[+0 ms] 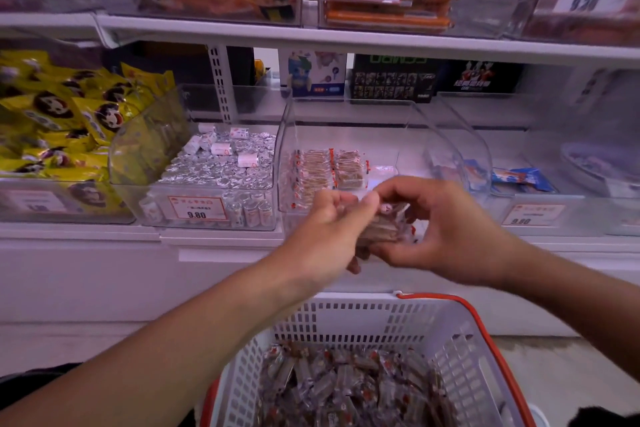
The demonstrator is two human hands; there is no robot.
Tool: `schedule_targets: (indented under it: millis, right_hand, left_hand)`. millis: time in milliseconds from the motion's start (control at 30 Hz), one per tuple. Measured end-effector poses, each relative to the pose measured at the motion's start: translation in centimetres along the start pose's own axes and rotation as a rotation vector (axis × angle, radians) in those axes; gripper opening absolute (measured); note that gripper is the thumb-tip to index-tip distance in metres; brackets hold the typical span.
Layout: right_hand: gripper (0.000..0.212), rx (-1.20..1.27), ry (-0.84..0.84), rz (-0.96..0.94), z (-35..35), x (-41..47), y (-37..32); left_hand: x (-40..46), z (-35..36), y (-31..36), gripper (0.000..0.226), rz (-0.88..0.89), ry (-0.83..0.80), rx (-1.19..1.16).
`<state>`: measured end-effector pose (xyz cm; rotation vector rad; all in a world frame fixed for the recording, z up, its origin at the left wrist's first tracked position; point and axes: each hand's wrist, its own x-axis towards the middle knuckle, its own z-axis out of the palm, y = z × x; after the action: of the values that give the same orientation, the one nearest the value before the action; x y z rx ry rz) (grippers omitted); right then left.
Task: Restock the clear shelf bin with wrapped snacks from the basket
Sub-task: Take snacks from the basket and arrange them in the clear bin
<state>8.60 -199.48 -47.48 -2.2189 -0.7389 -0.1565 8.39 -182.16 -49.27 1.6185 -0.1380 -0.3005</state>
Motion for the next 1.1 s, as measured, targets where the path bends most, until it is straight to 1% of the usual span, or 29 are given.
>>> schedule_targets:
  millis: [33, 67, 100, 167, 200, 233, 300, 367, 433, 533, 567, 667, 700, 733, 767, 833, 867, 900, 967, 1067, 1100]
  right_hand:
    - [0.037, 0.031, 0.007, 0.020, -0.6, 1.1, 0.0]
    - [0.034, 0.049, 0.040, 0.056, -1.3, 2.4, 0.3]
    - [0.031, 0.043, 0.085, 0.103, -1.9, 3.9, 0.8]
    - [0.027, -0.058, 0.120, 0.213, -3.0, 7.3, 2.5]
    - [0.025, -0.144, 0.084, 0.272, -3.2, 9.0, 3.4]
    - [0.024, -0.237, 0.014, 0.331, -3.1, 10.4, 4.4]
    - [0.025, -0.380, -0.152, 0.454, -1.8, 12.5, 6.5]
    - [0.028, -0.412, -0.243, 0.562, -0.1, 13.6, 8.6]
    - [0.032, -0.421, -0.235, 0.601, 1.2, 14.1, 10.2]
    - [0.038, -0.470, -0.206, 0.590, 2.1, 14.6, 11.5]
    - [0.044, -0.487, -0.195, 0.584, 2.2, 14.7, 11.6]
    - [0.077, -0.553, -0.151, 0.583, 2.2, 14.6, 11.5]
    - [0.083, -0.577, -0.158, 0.602, 2.1, 14.5, 11.4]
    - [0.081, -0.597, -0.180, 0.627, 2.1, 14.4, 11.2]
    - [0.071, -0.594, -0.214, 0.652, 2.1, 14.3, 11.1]
    - [0.042, -0.476, -0.278, 0.692, 2.6, 14.2, 11.2]
    - [0.031, -0.387, -0.290, 0.702, 3.1, 14.2, 11.1]
    - [0.027, -0.311, -0.286, 0.708, 3.5, 14.2, 11.0]
    - [0.024, -0.248, -0.270, 0.707, 4.2, 14.4, 11.0]
    - [0.018, -0.274, -0.303, 0.690, 4.1, 14.6, 10.1]
    - [0.019, -0.306, -0.313, 0.681, 3.7, 14.6, 9.6]
  left_hand:
    - [0.2, -0.7, 0.7, 0.045, 0.021, 0.020, 0.011]
    - [0.6, -1.8, 1.3, 0.044, 0.085, 0.090, 0.100]
    - [1.0, -3.2, 1.6, 0.040, 0.176, 0.214, 0.262]
    - [2.0, -6.5, 1.9, 0.035, 0.337, 0.530, 0.672]
    - [2.5, -7.9, 1.8, 0.037, 0.326, 0.613, 0.827]
    - [2.9, -8.9, 1.5, 0.040, 0.251, 0.614, 0.931]
    - [3.7, -9.7, 0.5, 0.044, 0.079, 0.460, 1.037]
    - [4.5, -9.2, -0.6, 0.040, 0.060, 0.336, 1.102]
    - [5.1, -8.8, -1.3, 0.036, 0.097, 0.327, 1.157]
    - [5.8, -9.0, -1.6, 0.032, 0.118, 0.327, 1.197]
    - [5.9, -9.2, -1.6, 0.032, 0.117, 0.313, 1.197]
    - [5.8, -9.5, -1.5, 0.032, 0.130, 0.302, 1.212]
    - [5.7, -9.5, -1.4, 0.032, 0.131, 0.306, 1.220]
    - [5.6, -9.5, -1.3, 0.032, 0.131, 0.309, 1.223]
    - [5.6, -9.4, -1.3, 0.032, 0.132, 0.311, 1.219]
    - [5.8, -9.3, -1.5, 0.032, 0.137, 0.312, 1.202]
    - [5.9, -9.3, -1.6, 0.031, 0.138, 0.310, 1.192]
    - [5.9, -9.3, -1.7, 0.031, 0.140, 0.309, 1.183]
    - [6.0, -9.4, -1.8, 0.032, 0.151, 0.306, 1.168]
    - [5.9, -9.6, -2.0, 0.034, 0.173, 0.303, 1.157]
    - [5.7, -9.6, -2.1, 0.036, 0.188, 0.311, 1.161]
